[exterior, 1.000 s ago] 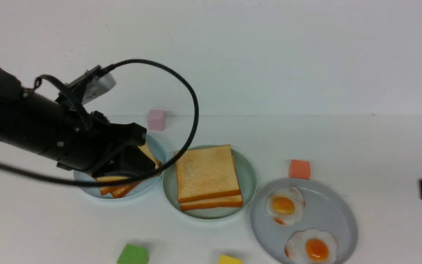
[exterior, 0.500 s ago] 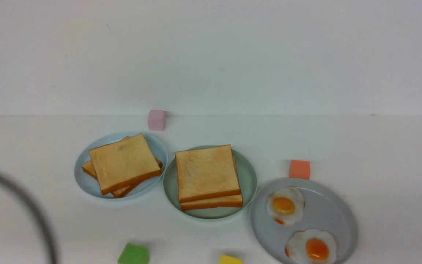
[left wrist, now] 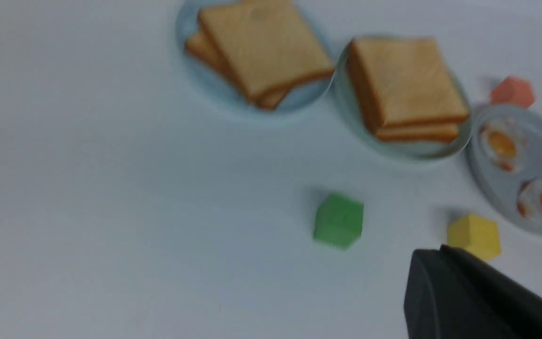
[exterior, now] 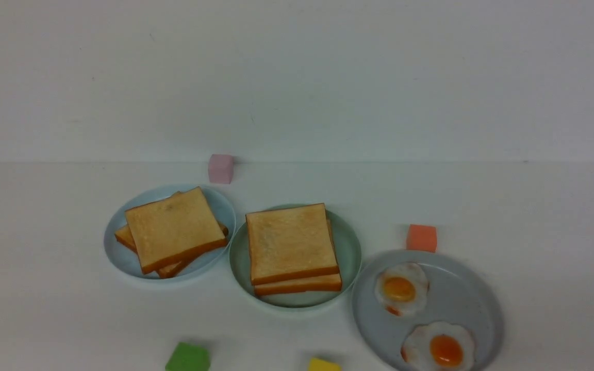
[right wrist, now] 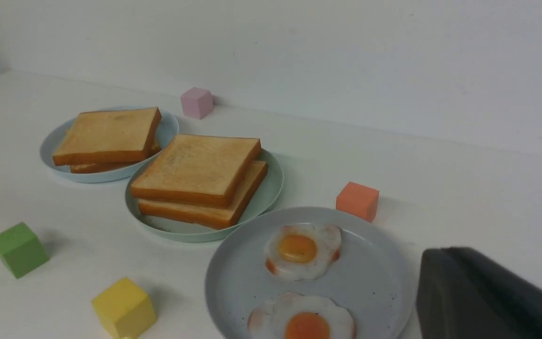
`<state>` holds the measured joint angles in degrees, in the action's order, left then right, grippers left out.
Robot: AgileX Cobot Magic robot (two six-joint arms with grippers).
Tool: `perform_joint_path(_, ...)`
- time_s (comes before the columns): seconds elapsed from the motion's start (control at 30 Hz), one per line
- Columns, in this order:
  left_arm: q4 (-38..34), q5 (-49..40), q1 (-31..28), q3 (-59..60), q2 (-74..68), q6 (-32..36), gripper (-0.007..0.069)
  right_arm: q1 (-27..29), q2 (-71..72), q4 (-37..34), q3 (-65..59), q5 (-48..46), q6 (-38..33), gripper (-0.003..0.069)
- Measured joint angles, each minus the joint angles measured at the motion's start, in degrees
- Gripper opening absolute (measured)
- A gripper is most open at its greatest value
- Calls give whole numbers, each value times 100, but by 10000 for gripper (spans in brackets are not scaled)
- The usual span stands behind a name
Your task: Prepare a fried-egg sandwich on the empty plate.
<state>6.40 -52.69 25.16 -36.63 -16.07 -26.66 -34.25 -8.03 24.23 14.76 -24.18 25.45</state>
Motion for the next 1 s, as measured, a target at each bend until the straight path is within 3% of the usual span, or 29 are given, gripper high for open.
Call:
perform_joint_path(0.53,382,1033,-181,516,198,-1,-13,0,0,18,-6,-6,5,-1)
perform_joint_path(0.67,485,1676,-800,1580,901,56,-12,0,0,24,-6,-6,5,1)
perform_joint_path(0.8,271,2431,-1398,3089,1623,575,-10,0,0,24,-6,-6,5,2)
perform_joint_path(1.0,-185,2890,-1665,3794,1669,1230,-4,0,6,37,-8,-11,12,6)
